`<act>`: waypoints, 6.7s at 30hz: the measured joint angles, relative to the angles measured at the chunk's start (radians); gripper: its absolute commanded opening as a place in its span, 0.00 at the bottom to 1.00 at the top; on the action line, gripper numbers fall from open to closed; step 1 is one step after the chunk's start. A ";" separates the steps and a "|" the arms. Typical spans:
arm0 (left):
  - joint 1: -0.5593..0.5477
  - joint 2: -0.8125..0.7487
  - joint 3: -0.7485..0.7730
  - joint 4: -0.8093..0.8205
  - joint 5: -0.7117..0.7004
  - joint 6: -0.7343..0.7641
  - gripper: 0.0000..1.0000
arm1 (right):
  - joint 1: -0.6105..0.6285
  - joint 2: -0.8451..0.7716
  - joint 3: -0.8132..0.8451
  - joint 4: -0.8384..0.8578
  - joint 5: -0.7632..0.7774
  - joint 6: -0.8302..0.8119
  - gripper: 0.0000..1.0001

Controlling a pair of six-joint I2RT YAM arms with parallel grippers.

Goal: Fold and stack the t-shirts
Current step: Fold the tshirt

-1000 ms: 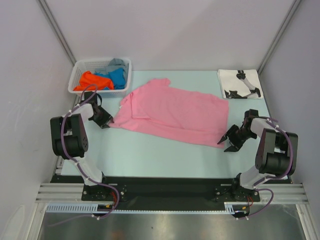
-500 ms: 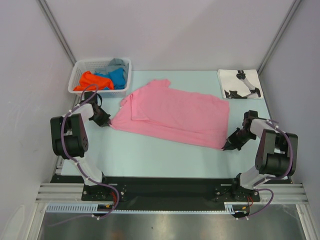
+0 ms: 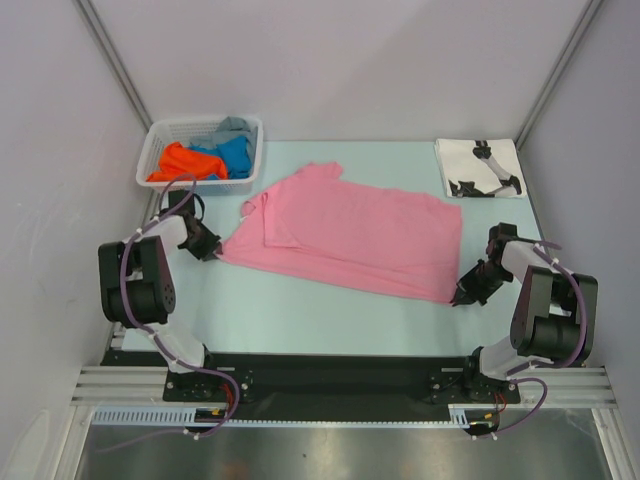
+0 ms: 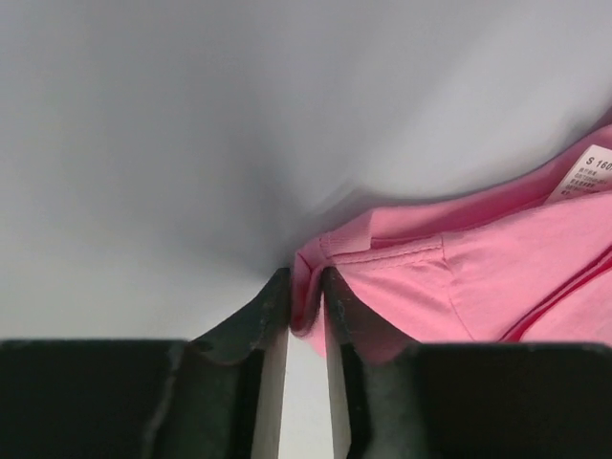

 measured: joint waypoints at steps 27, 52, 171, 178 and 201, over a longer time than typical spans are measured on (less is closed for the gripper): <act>-0.193 -0.200 -0.061 0.057 0.106 0.039 0.41 | 0.061 0.028 0.253 0.013 0.004 -0.265 0.44; -0.205 -0.086 -0.061 0.064 0.122 0.039 0.39 | 0.154 0.182 0.303 0.105 0.072 -0.339 0.42; -0.386 0.094 0.314 -0.043 0.035 -0.102 0.00 | 0.078 0.183 0.243 0.175 0.058 -0.214 0.08; -0.386 0.094 0.352 -0.070 0.019 -0.092 0.01 | 0.076 0.183 0.243 0.176 0.059 -0.197 0.08; -0.385 0.190 0.398 -0.100 0.005 -0.069 0.00 | 0.073 0.164 0.203 0.212 0.084 -0.157 0.15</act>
